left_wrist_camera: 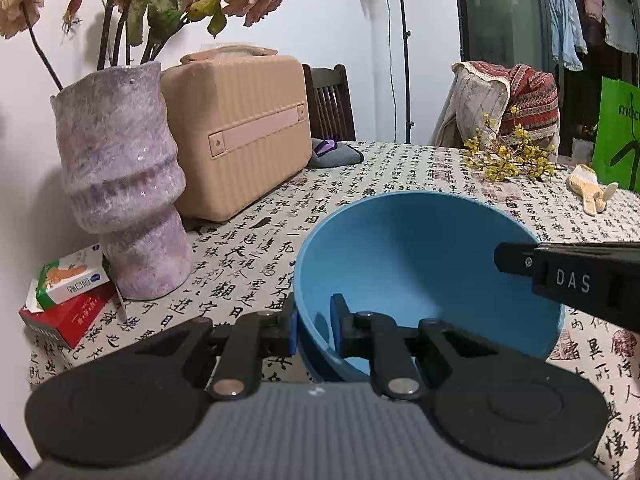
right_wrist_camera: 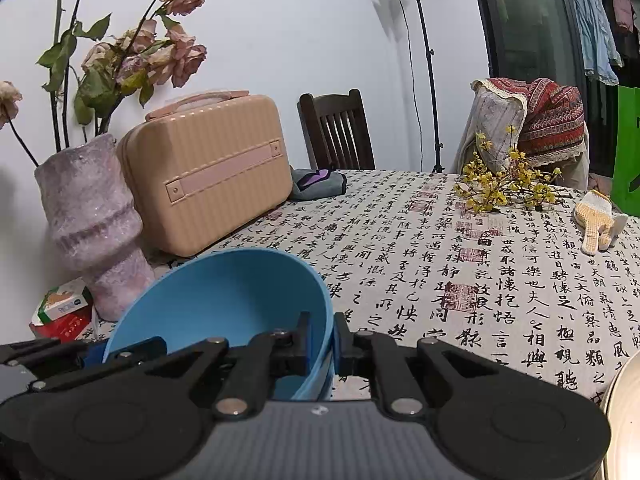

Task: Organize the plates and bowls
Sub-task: 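Open both grippers to release the blue bowl onto the stack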

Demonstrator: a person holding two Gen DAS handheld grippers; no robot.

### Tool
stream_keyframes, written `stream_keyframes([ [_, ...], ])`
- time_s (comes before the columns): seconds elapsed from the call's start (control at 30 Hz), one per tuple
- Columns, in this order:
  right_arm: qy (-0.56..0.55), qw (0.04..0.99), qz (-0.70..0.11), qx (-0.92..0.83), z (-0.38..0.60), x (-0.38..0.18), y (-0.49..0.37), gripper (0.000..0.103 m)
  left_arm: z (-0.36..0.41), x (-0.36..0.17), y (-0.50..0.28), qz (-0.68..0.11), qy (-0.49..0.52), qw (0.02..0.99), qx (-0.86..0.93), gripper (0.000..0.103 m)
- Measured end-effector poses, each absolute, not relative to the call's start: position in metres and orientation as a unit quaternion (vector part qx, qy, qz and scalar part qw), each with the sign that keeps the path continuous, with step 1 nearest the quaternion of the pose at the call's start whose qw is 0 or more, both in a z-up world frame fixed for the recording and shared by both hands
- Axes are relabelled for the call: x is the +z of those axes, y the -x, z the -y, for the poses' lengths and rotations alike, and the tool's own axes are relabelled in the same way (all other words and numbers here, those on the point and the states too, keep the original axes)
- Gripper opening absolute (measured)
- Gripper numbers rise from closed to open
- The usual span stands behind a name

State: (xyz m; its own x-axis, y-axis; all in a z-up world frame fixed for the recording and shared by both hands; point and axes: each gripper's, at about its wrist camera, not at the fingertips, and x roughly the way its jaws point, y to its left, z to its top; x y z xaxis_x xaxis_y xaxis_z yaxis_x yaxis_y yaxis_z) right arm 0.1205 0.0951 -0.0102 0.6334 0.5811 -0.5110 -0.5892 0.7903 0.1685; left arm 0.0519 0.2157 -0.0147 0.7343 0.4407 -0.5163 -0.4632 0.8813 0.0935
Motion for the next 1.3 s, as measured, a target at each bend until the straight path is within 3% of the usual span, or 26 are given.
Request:
stream_keyframes([
  [0.17, 0.011, 0.905, -0.278, 0.322, -0.095, -0.011, -0.121, 0.010, -0.212, -0.017, -0.054, -0.270, 0.005, 0.931, 0.246, 0.018],
  [0.47, 0.005, 0.905, -0.277, 0.323, -0.092, -0.011, -0.123, 0.012, -0.222, -0.017, -0.051, -0.262, 0.041, 0.936, 0.233, 0.032],
  [0.67, -0.008, 0.904, -0.267, 0.335, -0.082, -0.005, -0.119, 0.016, -0.232, -0.009, -0.035, -0.226, 0.082, 0.944, 0.226, 0.064],
  [0.73, -0.015, 0.902, -0.263, 0.341, -0.077, -0.004, -0.118, 0.031, -0.235, -0.006, -0.026, -0.210, 0.096, 0.946, 0.228, 0.082],
  [0.8, -0.016, 0.901, -0.256, 0.348, -0.072, -0.003, -0.114, 0.058, -0.237, -0.005, -0.018, -0.195, 0.105, 0.947, 0.232, 0.087],
  [0.9, -0.014, 0.901, -0.241, 0.359, -0.064, -0.001, -0.107, 0.074, -0.242, -0.004, -0.003, -0.168, 0.115, 0.950, 0.236, 0.103],
  [0.93, -0.013, 0.901, -0.239, 0.361, -0.062, -0.001, -0.106, 0.079, -0.242, -0.003, 0.003, -0.156, 0.118, 0.951, 0.241, 0.103],
  [1.0, -0.012, 0.902, -0.236, 0.362, -0.058, -0.002, -0.104, 0.100, -0.244, -0.003, 0.012, -0.143, 0.127, 0.952, 0.241, 0.103],
  [1.3, -0.001, 0.916, -0.216, 0.339, -0.037, -0.004, -0.087, 0.103, -0.241, -0.011, 0.046, -0.113, 0.154, 0.950, 0.246, 0.103],
])
